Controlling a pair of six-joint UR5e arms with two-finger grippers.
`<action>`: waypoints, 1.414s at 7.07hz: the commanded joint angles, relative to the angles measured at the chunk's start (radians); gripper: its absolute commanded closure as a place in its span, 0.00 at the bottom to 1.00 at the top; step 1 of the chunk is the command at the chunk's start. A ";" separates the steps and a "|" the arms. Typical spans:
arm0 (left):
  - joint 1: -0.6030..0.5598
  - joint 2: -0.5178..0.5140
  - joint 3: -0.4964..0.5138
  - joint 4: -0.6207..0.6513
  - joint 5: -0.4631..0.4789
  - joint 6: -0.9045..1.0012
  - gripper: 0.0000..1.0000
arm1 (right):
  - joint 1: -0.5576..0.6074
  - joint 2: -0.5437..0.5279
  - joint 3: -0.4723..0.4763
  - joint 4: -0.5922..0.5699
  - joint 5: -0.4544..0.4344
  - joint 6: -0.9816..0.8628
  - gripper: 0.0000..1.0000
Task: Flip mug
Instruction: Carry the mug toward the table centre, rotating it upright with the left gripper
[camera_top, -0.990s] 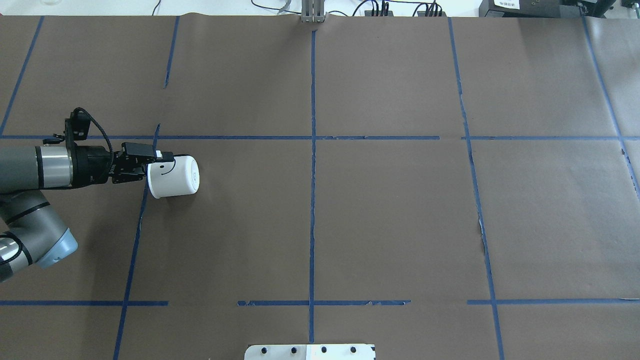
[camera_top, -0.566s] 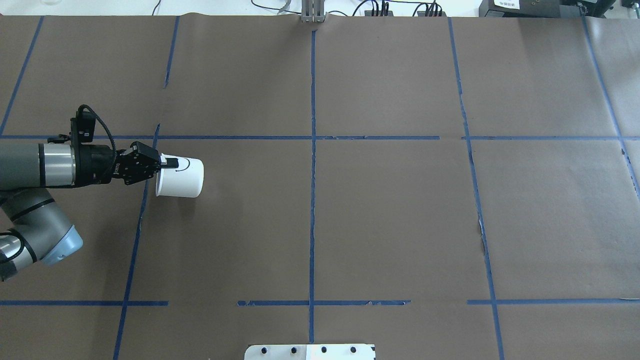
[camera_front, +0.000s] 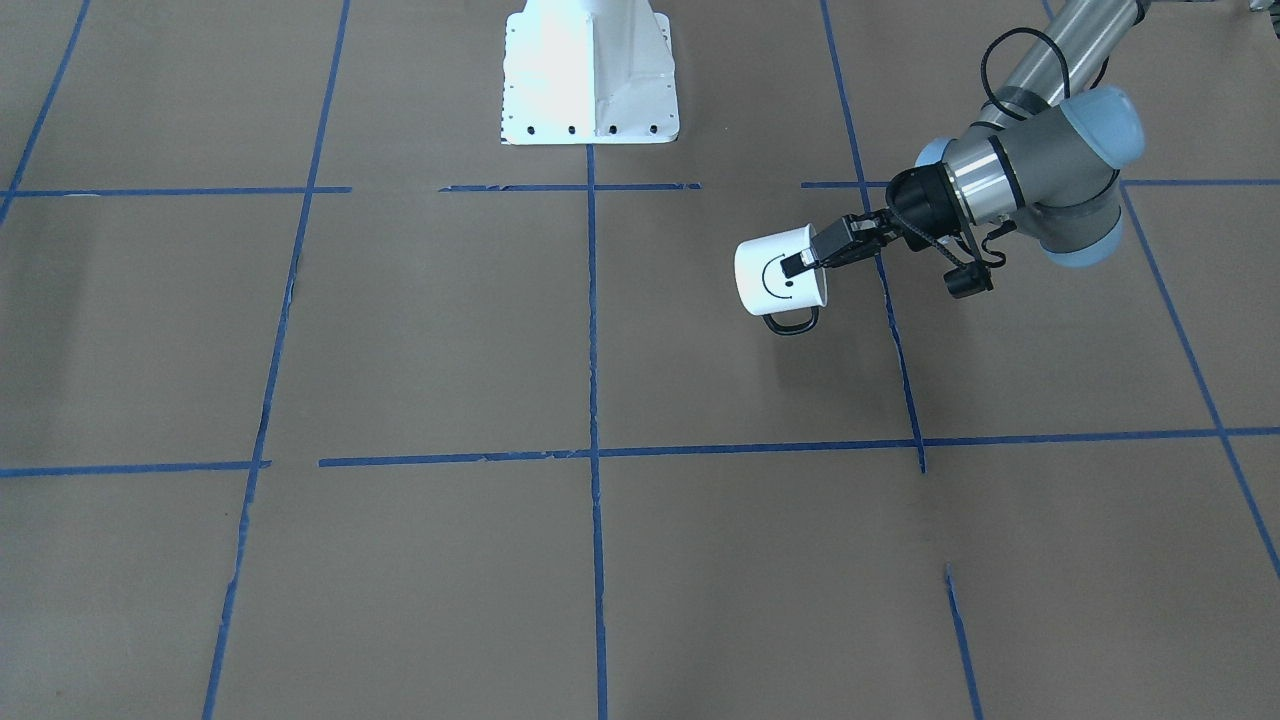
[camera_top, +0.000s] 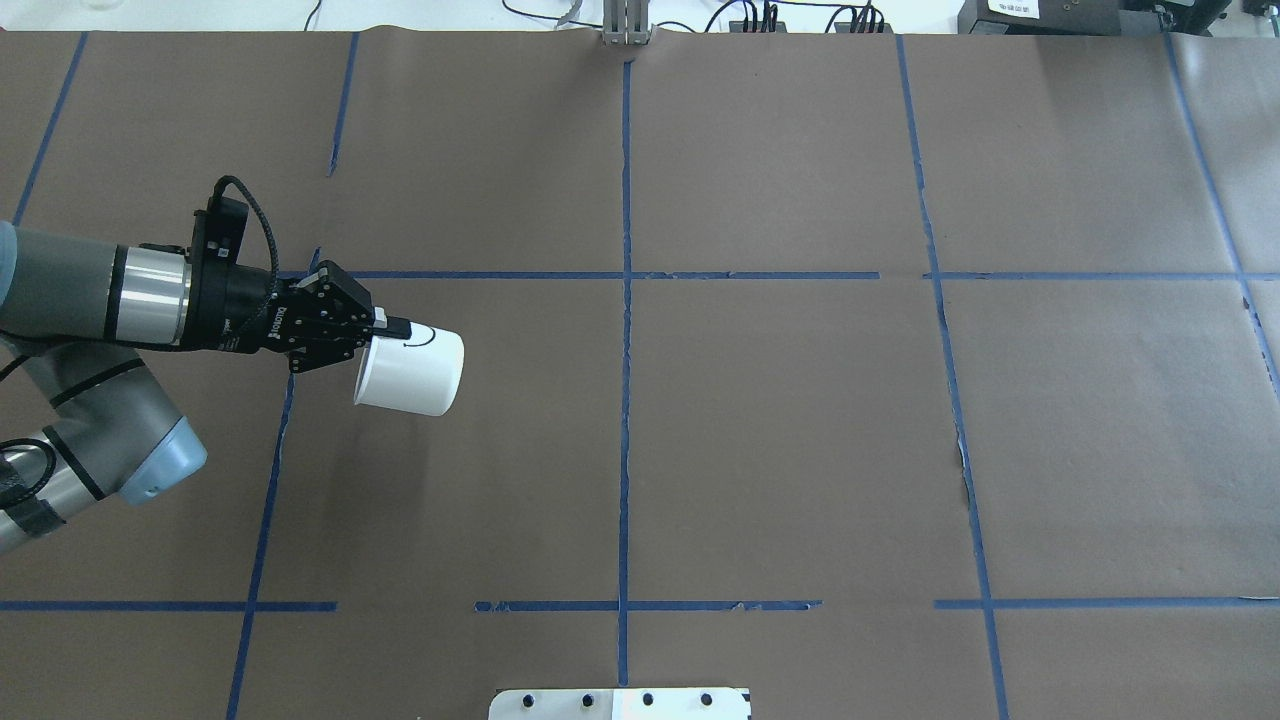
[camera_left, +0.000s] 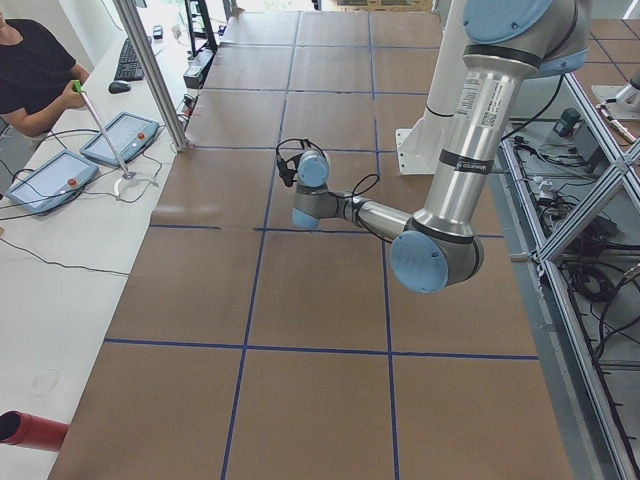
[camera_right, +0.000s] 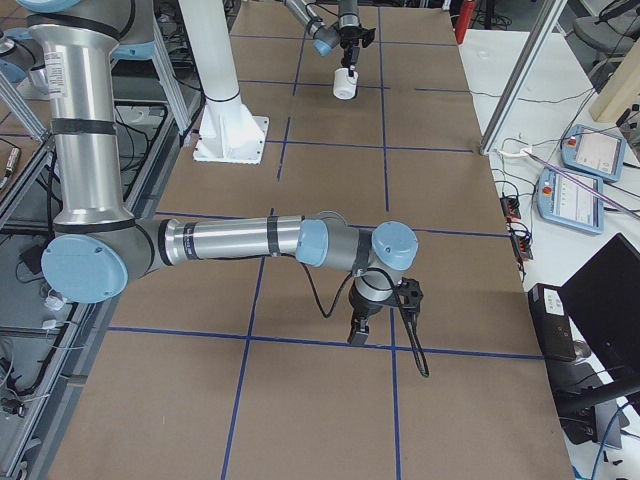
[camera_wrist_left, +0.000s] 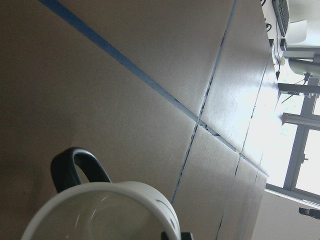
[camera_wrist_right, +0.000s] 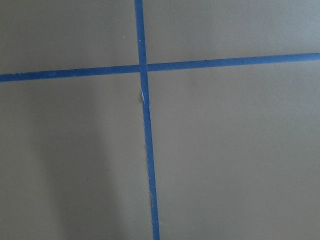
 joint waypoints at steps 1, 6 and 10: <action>-0.002 -0.027 -0.123 0.225 -0.005 0.135 1.00 | 0.000 0.000 0.000 0.000 0.000 0.000 0.00; 0.038 -0.351 -0.187 1.031 0.119 0.582 1.00 | 0.000 0.000 0.000 0.000 0.000 0.000 0.00; 0.197 -0.577 -0.104 1.467 0.348 0.745 1.00 | 0.000 0.000 0.000 0.000 0.000 0.000 0.00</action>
